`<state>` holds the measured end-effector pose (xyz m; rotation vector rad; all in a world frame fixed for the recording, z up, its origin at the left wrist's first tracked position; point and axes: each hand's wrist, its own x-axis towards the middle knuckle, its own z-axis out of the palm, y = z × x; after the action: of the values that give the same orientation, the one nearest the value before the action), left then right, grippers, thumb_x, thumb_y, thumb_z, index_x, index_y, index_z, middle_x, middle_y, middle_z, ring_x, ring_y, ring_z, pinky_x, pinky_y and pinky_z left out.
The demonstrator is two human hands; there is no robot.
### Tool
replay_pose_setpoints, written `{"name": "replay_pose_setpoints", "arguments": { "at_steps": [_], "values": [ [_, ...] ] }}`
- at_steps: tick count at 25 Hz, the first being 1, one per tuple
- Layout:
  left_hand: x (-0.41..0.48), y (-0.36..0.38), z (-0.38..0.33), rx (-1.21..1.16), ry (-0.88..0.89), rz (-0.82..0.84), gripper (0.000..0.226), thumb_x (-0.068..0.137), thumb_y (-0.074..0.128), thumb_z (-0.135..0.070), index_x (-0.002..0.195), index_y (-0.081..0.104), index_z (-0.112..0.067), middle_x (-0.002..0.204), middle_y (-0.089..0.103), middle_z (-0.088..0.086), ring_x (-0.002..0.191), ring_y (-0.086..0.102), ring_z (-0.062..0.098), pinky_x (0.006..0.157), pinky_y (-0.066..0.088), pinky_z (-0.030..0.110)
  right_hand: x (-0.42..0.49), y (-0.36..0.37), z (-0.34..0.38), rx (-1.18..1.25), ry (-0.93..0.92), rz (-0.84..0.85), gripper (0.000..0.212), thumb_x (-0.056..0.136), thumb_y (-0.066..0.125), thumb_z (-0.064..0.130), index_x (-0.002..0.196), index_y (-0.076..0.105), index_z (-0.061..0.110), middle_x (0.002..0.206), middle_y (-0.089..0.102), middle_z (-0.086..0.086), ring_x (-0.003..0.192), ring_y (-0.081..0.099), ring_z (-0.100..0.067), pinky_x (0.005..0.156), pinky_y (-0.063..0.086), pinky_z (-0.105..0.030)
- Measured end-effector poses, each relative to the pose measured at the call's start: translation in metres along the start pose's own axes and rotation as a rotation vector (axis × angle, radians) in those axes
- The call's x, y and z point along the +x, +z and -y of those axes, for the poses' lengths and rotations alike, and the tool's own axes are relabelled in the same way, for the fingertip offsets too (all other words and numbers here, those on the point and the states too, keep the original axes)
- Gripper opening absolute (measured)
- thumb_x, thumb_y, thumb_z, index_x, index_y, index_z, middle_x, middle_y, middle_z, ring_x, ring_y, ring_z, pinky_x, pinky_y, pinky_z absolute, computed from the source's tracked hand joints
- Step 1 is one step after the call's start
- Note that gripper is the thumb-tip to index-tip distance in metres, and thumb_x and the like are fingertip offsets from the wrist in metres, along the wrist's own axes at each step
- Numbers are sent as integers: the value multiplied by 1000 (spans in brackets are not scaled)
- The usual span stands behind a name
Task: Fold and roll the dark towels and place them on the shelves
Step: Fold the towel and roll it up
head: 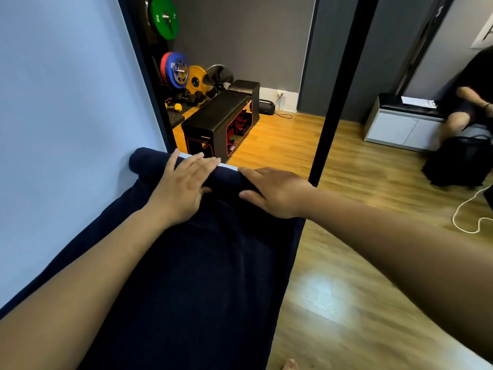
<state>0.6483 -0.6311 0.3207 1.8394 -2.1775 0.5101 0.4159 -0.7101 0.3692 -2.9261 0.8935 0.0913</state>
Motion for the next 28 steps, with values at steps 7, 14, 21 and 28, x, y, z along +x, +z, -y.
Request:
{"name": "replay_pose_setpoints", "arguments": {
  "at_steps": [7, 14, 21, 28],
  "values": [
    [2, 1, 4, 9, 13, 36, 56, 89, 46, -28, 145, 39, -24, 148, 47, -2, 141, 38, 23, 117, 17, 59, 15, -8, -23, -188, -142, 25, 76, 96, 32, 64, 156, 11, 22, 161, 22, -2, 151, 7, -19, 119, 17, -36],
    [-2, -3, 7, -12, 31, 89, 58, 97, 45, -31, 152, 27, -27, 157, 33, -4, 148, 23, 25, 118, 9, 62, -6, 8, -1, -211, -77, -88, 71, 100, 28, 57, 156, -1, 26, 162, 17, 3, 140, 35, -23, 99, 43, -36],
    [-36, -13, 1, -172, 8, 77, 59, 98, 27, -46, 154, 21, -29, 161, 21, -8, 151, 9, 21, 119, 2, 60, -29, 16, 29, -212, -15, -73, 83, 90, 1, 72, 156, -6, 22, 165, 4, -5, 150, 13, -29, 120, 14, -48],
    [-58, -26, -11, -40, -23, -216, 51, 97, 43, -41, 140, 50, -15, 125, 49, 5, 117, 45, 30, 110, 29, 52, -75, 37, 91, -164, -37, -106, 82, 94, 16, 70, 151, 34, 14, 162, 15, -18, 148, 10, -44, 115, 13, -62]
  ]
}}
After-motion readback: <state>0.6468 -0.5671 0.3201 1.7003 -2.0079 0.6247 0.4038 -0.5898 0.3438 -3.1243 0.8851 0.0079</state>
